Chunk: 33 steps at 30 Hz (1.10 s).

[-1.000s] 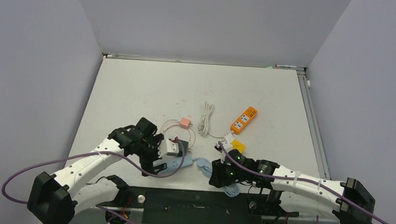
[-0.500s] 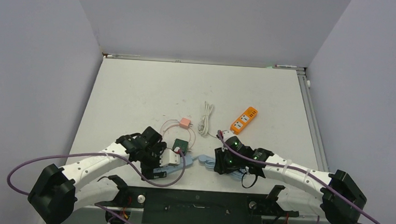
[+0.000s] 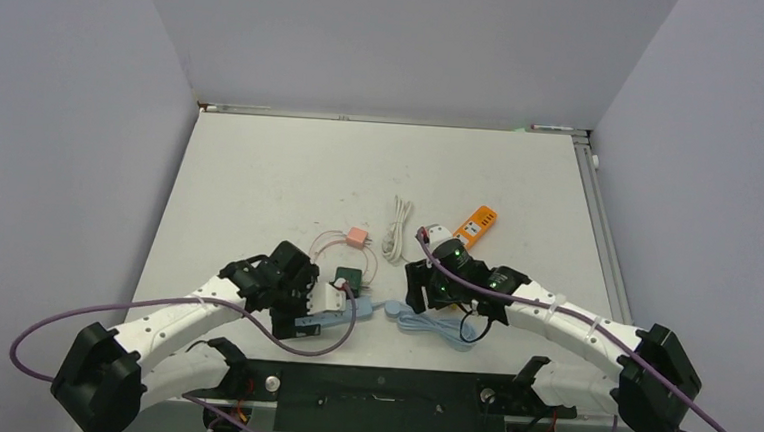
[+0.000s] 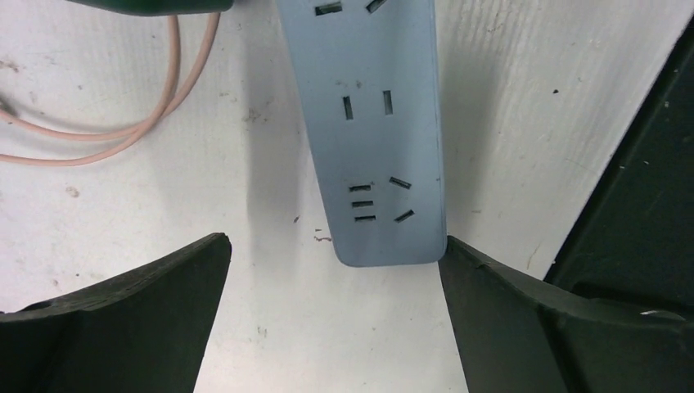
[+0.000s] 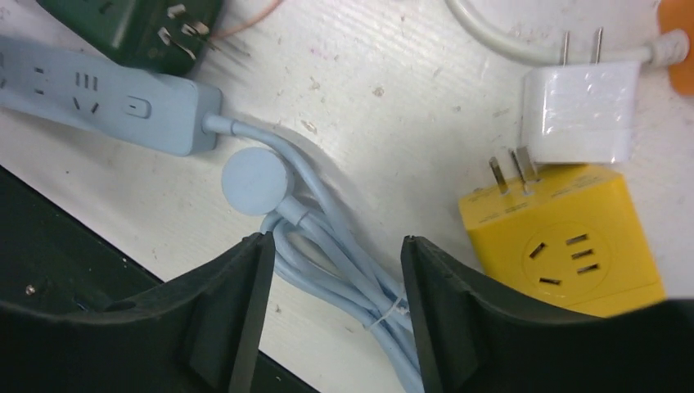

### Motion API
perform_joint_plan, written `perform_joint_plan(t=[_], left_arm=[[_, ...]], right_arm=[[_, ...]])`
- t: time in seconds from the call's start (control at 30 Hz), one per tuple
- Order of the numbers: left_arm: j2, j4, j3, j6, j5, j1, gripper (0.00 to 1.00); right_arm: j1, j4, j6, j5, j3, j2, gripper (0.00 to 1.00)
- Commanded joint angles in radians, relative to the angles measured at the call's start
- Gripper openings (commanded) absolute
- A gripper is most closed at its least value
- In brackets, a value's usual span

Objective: Insert the plug

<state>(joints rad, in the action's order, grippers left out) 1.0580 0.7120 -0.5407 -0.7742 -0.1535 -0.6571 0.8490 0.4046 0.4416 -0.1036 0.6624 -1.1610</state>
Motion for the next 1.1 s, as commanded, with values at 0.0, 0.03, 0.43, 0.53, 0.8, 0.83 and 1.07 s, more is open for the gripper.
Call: perform_joint_plan(t=[0.0,0.03,0.43,0.53,0.8,0.83,1.07], left_arm=[[-0.101,0.047,-0.091,-0.003,-0.079,0.018,0.96],[-0.125,0.069,-0.113,0.004,-0.107,0.024,0.96],[-0.138,0.23,-0.336,0.14,-0.484,0.493,0.96],[-0.107,0.223,-0.343,0.163,-0.508,0.577,0.96],[-0.038,0.158,-0.362,0.228,-0.539,0.649,0.96],[-0.032,0.145,-0.366,0.241,-0.542,0.651,0.96],[-0.022,0.089,-0.367,0.283,-0.541,0.65,0.96]], right_arm=[[-0.008,-0.068,-0.031,-0.008,0.1,-0.016,0.67],[-0.008,-0.08,-0.029,-0.015,0.121,-0.035,0.74],[0.186,-0.194,0.067,0.148,0.306,-0.283,0.97],[0.24,-0.223,0.085,0.175,0.325,-0.328,0.98],[0.334,-0.194,0.106,0.301,0.429,-0.479,0.92],[0.341,-0.192,0.11,0.317,0.44,-0.492,0.93],[0.36,-0.178,0.113,0.371,0.483,-0.569,0.98]])
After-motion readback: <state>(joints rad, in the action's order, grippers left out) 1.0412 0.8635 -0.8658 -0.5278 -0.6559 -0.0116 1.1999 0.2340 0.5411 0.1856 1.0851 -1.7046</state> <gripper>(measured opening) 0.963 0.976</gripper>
